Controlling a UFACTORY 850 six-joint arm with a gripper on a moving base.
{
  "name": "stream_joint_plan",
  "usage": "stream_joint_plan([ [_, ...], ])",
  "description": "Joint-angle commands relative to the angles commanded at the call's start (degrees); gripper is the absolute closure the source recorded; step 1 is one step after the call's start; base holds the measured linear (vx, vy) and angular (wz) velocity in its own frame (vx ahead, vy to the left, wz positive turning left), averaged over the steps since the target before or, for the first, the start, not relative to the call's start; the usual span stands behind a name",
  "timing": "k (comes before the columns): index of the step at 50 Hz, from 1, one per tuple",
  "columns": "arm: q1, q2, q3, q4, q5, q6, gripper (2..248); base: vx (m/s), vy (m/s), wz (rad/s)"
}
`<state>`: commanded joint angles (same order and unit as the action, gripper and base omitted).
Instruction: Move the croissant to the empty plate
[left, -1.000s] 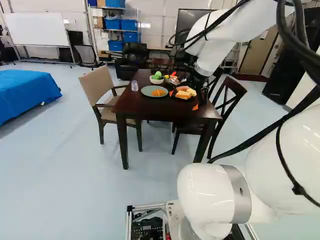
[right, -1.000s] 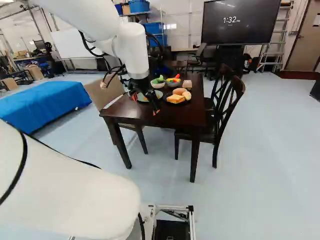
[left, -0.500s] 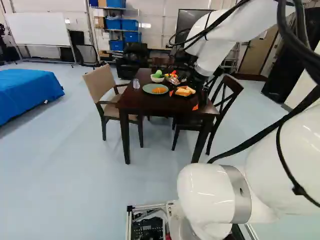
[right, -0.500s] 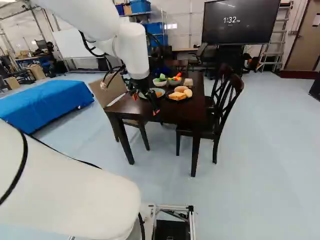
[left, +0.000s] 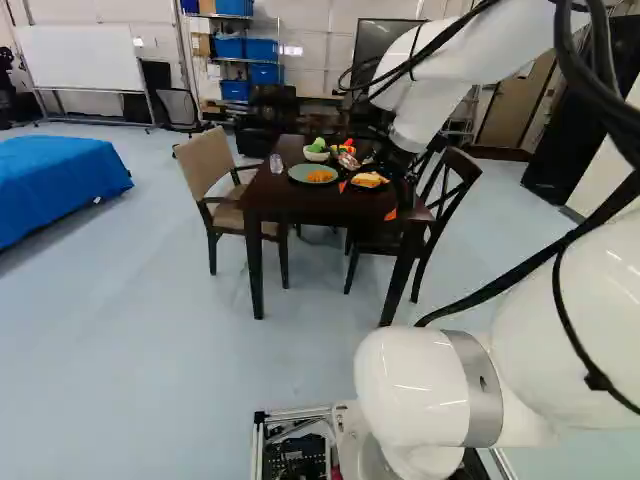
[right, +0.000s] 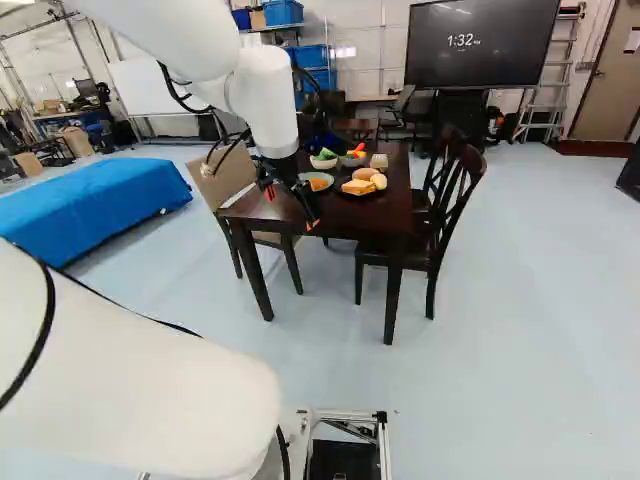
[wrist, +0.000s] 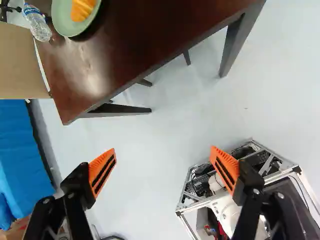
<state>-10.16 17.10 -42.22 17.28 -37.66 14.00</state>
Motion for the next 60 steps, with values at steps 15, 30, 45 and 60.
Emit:
stream_joint_plan([
  [15,0.0,0.0,0.0,0.0,0.0,0.0,3,-0.086,0.026,0.004],
  [30,0.0,0.0,0.0,0.0,0.0,0.0,3,-0.083,0.024,0.003],
  [45,0.0,0.0,0.0,0.0,0.0,0.0,3,-0.082,0.023,0.003],
  [60,0.0,0.0,0.0,0.0,0.0,0.0,3,-0.007,0.001,0.002],
])
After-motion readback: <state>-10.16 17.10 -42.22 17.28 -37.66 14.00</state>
